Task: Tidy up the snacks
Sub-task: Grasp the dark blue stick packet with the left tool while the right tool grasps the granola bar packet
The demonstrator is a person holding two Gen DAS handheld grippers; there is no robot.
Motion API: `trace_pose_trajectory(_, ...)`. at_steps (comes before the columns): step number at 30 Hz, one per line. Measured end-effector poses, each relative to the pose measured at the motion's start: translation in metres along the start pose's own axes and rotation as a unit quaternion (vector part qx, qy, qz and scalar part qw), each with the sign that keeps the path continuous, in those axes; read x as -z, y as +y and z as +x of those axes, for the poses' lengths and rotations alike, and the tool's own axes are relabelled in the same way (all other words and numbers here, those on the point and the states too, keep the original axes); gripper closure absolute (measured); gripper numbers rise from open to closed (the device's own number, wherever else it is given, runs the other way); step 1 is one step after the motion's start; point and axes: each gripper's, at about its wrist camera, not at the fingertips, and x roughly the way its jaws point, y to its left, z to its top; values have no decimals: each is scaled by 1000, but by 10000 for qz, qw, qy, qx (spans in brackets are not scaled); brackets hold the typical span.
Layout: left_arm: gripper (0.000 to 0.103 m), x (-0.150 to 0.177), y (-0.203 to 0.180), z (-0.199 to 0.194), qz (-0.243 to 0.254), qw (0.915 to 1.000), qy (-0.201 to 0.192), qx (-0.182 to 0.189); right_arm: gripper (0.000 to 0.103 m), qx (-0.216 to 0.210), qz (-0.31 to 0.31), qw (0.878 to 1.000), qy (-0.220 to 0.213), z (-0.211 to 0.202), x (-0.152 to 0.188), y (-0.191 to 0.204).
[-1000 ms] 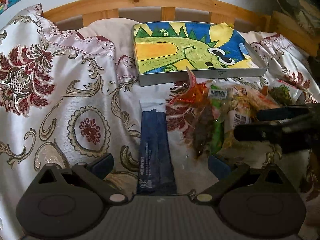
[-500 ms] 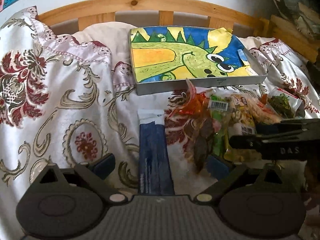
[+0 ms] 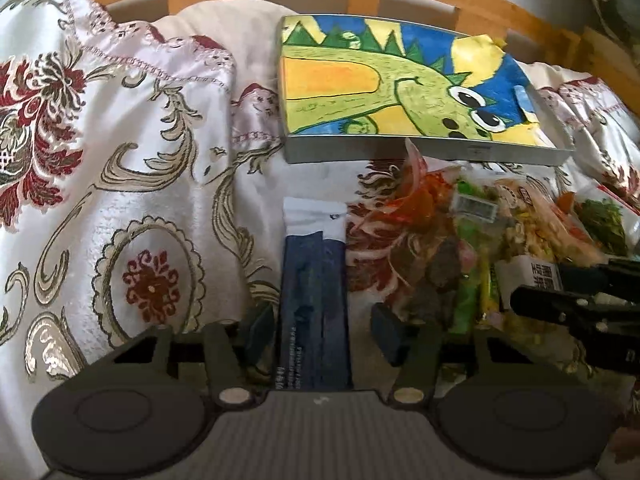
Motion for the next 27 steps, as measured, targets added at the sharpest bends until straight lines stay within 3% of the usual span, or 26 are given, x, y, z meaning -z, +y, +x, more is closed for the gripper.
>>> trace_pose_trajectory(8,63,-1,3,0,-206,9996,57,-171,49,21,-131,9998,-124,5,0,2)
trace_pose_trajectory(15,66,1,1,-7,-391,9991,67,-150,42,54,-221,9997,-80,10,1,7)
trace_pose_trajectory(27,66,8,-2,-25,-793,9968,-62,2,53,275,-445,9985,-182,5,5,13)
